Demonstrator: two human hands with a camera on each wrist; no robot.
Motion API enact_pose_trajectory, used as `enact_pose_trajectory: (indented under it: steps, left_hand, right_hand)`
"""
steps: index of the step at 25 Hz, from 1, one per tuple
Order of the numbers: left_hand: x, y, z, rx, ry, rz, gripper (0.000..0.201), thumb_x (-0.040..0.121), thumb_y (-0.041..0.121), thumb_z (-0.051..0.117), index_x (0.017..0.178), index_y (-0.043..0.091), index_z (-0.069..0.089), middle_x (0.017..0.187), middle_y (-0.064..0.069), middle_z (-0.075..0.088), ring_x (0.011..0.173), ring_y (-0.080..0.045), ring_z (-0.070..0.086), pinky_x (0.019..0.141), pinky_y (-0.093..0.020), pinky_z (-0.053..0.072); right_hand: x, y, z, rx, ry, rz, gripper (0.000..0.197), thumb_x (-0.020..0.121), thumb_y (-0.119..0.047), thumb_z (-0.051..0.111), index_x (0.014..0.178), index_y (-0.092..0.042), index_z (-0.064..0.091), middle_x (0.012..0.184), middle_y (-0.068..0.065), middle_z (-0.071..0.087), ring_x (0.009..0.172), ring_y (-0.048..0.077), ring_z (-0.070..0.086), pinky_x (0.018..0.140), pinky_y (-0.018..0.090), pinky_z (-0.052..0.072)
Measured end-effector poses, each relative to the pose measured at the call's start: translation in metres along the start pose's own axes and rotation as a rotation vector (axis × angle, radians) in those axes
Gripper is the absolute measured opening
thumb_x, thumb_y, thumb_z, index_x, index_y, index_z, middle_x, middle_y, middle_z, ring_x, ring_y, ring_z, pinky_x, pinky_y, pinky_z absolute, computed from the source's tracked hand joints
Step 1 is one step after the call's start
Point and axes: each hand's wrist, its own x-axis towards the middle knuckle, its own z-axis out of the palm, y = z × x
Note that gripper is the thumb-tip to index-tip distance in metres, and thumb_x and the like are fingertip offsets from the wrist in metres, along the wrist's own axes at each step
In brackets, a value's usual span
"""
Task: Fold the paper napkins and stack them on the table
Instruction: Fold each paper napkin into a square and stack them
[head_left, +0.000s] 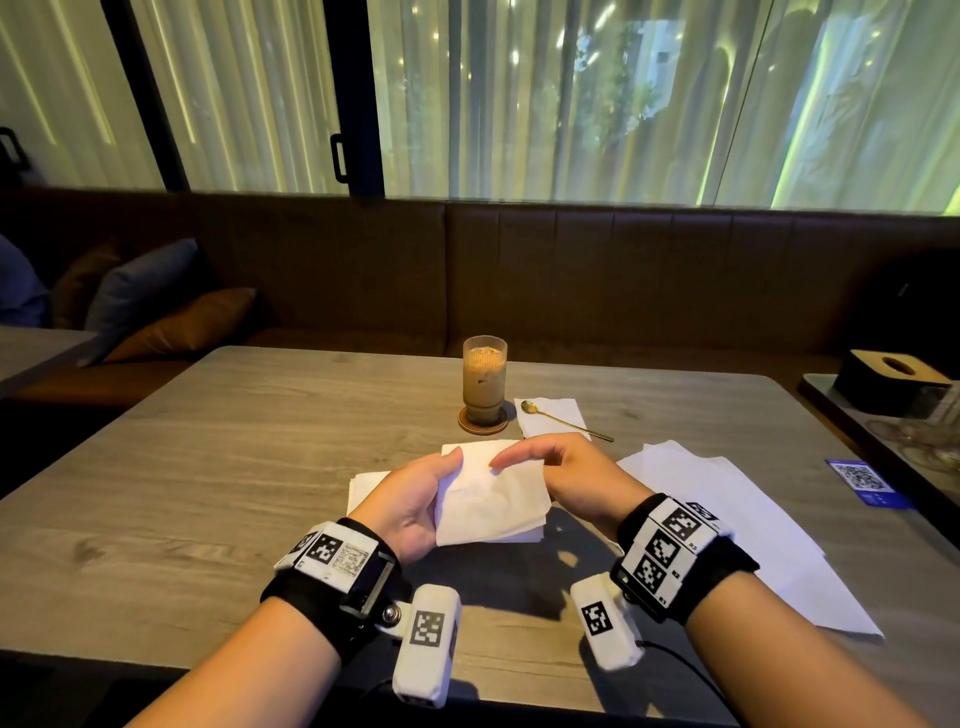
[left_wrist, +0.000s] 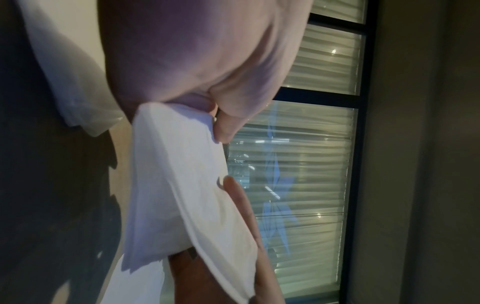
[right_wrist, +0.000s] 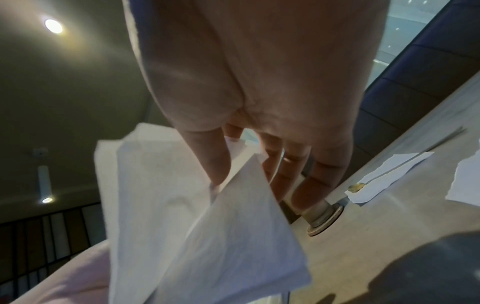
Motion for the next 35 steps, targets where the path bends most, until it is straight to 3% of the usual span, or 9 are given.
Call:
enact_pose_trajectory:
  steps: [3, 6, 10, 15, 20, 24, 27, 32, 35]
  left_hand:
    - [0.002, 0.001, -0.003, -0.031, -0.002, -0.022, 0.026, 0.106, 0.025, 0.053, 0.127, 0.010, 0.059, 0.112, -0.024, 0.076, 0.099, -0.043, 0.075, 0.083, -0.061, 0.059]
    - [0.003, 0.002, -0.008, -0.054, -0.019, -0.011, 0.031, 0.106, 0.029, 0.053, 0.132, 0.013, 0.059, 0.114, -0.023, 0.076, 0.099, -0.044, 0.075, 0.077, -0.059, 0.061]
    - [-0.006, 0.009, -0.010, 0.016, -0.066, 0.070, 0.026, 0.108, 0.030, 0.047, 0.125, 0.019, 0.063, 0.113, -0.018, 0.078, 0.094, -0.040, 0.077, 0.077, -0.058, 0.062]
    - [0.002, 0.021, -0.028, 0.395, 0.034, 0.298, 0.031, 0.107, 0.027, 0.050, 0.134, 0.018, 0.062, 0.117, -0.010, 0.077, 0.106, -0.030, 0.075, 0.087, -0.048, 0.062]
    - [-0.009, 0.037, -0.064, 0.720, 0.047, 0.294, 0.046, 0.091, 0.014, 0.075, 0.133, 0.023, 0.057, 0.101, -0.009, 0.081, 0.090, -0.021, 0.079, 0.069, -0.034, 0.060]
    - [-0.001, 0.043, -0.091, 0.840, 0.248, 0.415, 0.040, 0.092, 0.006, 0.073, 0.129, 0.018, 0.061, 0.071, -0.005, 0.076, 0.060, -0.013, 0.070, 0.052, -0.022, 0.051]
    - [0.015, 0.040, -0.107, 0.959, 0.368, 0.442, 0.044, 0.088, 0.008, 0.076, 0.130, 0.016, 0.063, 0.078, -0.008, 0.072, 0.066, -0.019, 0.068, 0.060, -0.026, 0.053]
    - [0.021, 0.034, -0.115, 1.391, 0.527, 0.382, 0.046, 0.082, 0.028, 0.073, 0.124, 0.032, 0.055, 0.096, 0.001, 0.070, 0.087, -0.024, 0.068, 0.073, -0.030, 0.051]
    - [0.017, 0.038, -0.109, 1.663, 0.573, 0.287, 0.030, 0.084, 0.042, 0.064, 0.108, 0.029, 0.052, 0.109, 0.001, 0.071, 0.099, -0.027, 0.065, 0.084, -0.034, 0.054]
  right_hand:
    - [-0.004, -0.002, 0.002, -0.011, -0.048, 0.010, 0.038, 0.095, -0.002, 0.067, 0.115, -0.031, 0.079, 0.134, -0.003, 0.063, 0.125, 0.020, 0.058, 0.098, 0.038, 0.060]
    - [-0.010, -0.002, 0.001, 0.379, 0.013, 0.050, 0.050, 0.100, -0.002, 0.051, 0.133, -0.039, 0.062, 0.135, 0.008, 0.065, 0.123, 0.031, 0.063, 0.103, 0.049, 0.056]
    - [-0.012, -0.008, 0.005, 0.874, 0.024, 0.296, 0.029, 0.103, -0.043, 0.053, 0.125, -0.027, 0.062, 0.126, 0.019, 0.072, 0.118, 0.039, 0.069, 0.107, 0.060, 0.049]
    - [0.005, 0.004, 0.031, 0.515, -0.007, 0.357, 0.027, 0.095, -0.016, 0.072, 0.122, -0.013, 0.070, 0.110, 0.011, 0.080, 0.109, 0.031, 0.075, 0.108, 0.057, 0.050]
    - [0.027, -0.005, 0.045, 0.335, 0.080, 0.266, 0.011, 0.093, -0.011, 0.073, 0.102, -0.019, 0.072, 0.106, 0.009, 0.080, 0.102, 0.029, 0.077, 0.092, 0.047, 0.061]
    - [0.051, -0.013, 0.063, 0.168, 0.051, 0.308, 0.019, 0.090, -0.017, 0.078, 0.104, -0.006, 0.071, 0.098, 0.014, 0.078, 0.078, 0.030, 0.076, 0.062, 0.031, 0.059]
    - [0.063, -0.006, 0.080, 0.082, 0.064, 0.339, 0.018, 0.091, -0.008, 0.076, 0.105, -0.004, 0.066, 0.075, 0.013, 0.066, 0.050, 0.018, 0.059, 0.040, 0.025, 0.050]
    - [0.061, 0.002, 0.081, 0.077, 0.110, 0.324, 0.021, 0.094, -0.006, 0.071, 0.113, -0.008, 0.063, 0.086, 0.017, 0.070, 0.050, 0.018, 0.060, 0.042, 0.026, 0.049]
    - [0.054, -0.001, 0.059, -0.030, 0.131, 0.288, 0.006, 0.095, -0.012, 0.071, 0.099, -0.015, 0.067, 0.090, 0.013, 0.075, 0.064, 0.023, 0.068, 0.064, 0.038, 0.061]
